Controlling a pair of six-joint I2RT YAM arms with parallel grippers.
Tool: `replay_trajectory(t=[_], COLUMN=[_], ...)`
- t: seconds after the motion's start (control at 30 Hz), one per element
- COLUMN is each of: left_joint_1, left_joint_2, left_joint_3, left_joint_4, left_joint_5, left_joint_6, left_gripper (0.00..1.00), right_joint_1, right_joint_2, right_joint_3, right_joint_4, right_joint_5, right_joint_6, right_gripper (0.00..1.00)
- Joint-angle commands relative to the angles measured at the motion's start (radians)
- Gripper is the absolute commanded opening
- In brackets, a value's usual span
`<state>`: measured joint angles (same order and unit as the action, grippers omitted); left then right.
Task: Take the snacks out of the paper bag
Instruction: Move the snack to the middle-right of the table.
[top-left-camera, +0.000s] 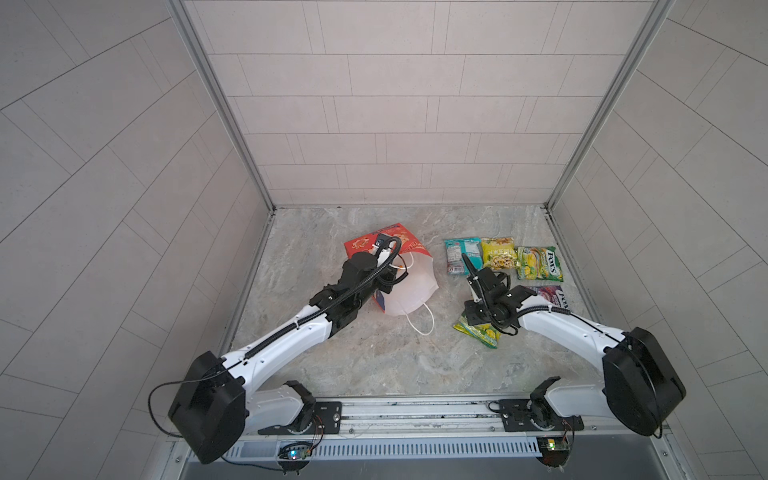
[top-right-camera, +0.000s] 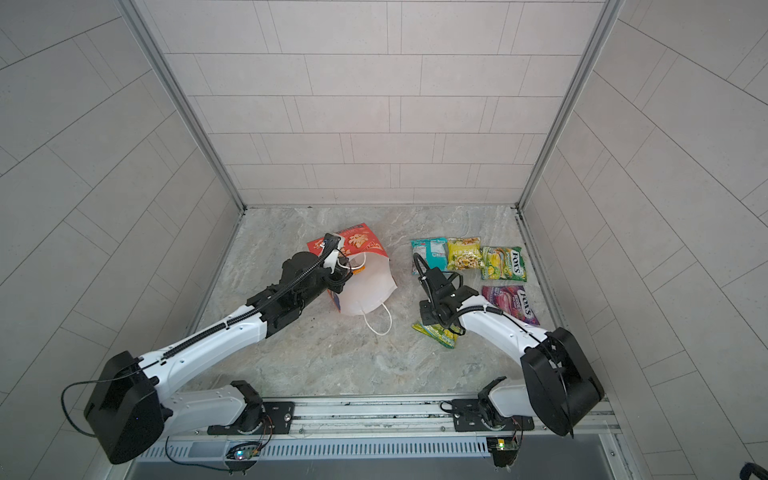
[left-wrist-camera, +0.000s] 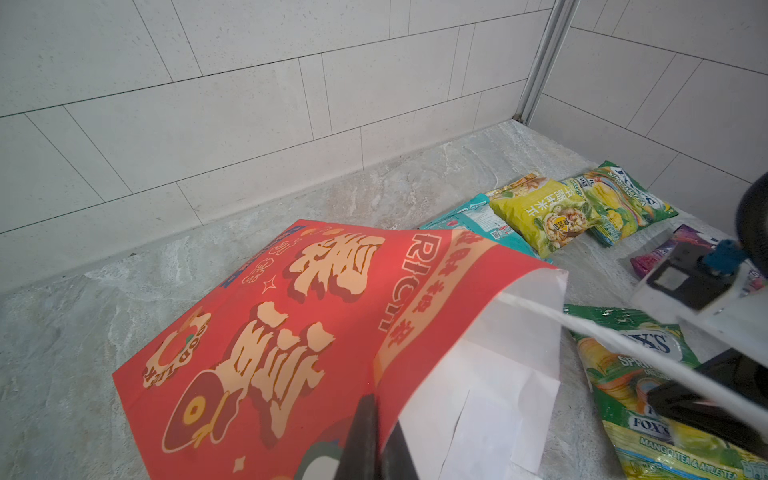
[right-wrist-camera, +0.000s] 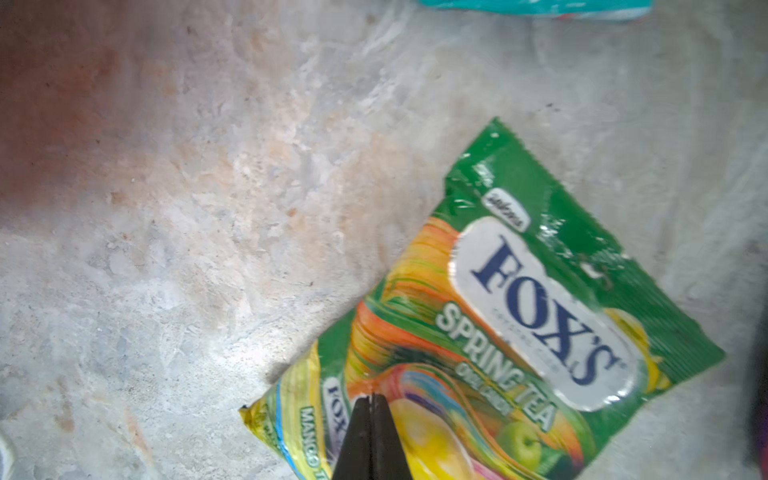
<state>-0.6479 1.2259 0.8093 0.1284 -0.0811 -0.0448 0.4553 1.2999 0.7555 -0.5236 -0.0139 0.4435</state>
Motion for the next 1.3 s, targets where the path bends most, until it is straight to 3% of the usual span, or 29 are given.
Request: replay_trajectory(t=[0.0,0.07,0.13,0.2,0.3,0.57,0.67,0.87,1.07,1.17,1.27], left_joint_1=[0.006,0.004,0.004,0.004,0.005,0.005,0.006,0.007,0.006,0.006,0.004], left_joint_2=[0.001,-0.003,0.001,0.003,0.004,0.008,0.009,0.020,0.027,0.025,0.029], left_joint_3=[0.005,0.003,0.004,0.006,0.001,0.010,0.011,0.015,0.020,0.019,0.019], left_joint_4=[0.013,0.014,0.015,0.013,0.020,0.008,0.005,0.002,0.007,0.007,0.008], left_joint_5=[0.000,-0.003,0.000,0.003,-0.002,0.010,0.017,0.030,0.043,0.040,0.039], left_joint_6=[-0.006,-0.007,-0.005,-0.007,-0.007,-0.005,0.000,0.002,0.002,0.002,0.002], left_gripper=[0.00,0.00,0.00,0.00,0.00,0.00,0.00,0.00,0.00,0.00,0.00], right_joint_1=[-0.087,-0.113,-0.103,-0.078,0.004,0.167,0.189,0.190,0.175,0.139,0.054], right_joint_2=[-0.073,-0.108,-0.129,-0.130,-0.092,0.109,0.144,0.150,0.140,0.108,0.059], right_joint_3=[-0.017,-0.022,-0.023,-0.018,0.007,0.070,0.078,0.050,0.051,0.040,0.027], right_joint_4=[-0.070,-0.056,-0.052,-0.059,-0.079,-0.104,-0.105,-0.125,-0.191,-0.181,-0.145], right_joint_5=[-0.028,-0.064,-0.056,-0.040,0.029,0.138,0.160,0.212,0.284,0.262,0.165], right_joint_6=[0.011,0.012,0.000,0.016,0.037,0.090,0.111,0.111,0.085,0.059,0.024], right_gripper=[0.02,0.22,0.33,0.61,0.81,0.82,0.73,0.61,0.57,0.57,0.56])
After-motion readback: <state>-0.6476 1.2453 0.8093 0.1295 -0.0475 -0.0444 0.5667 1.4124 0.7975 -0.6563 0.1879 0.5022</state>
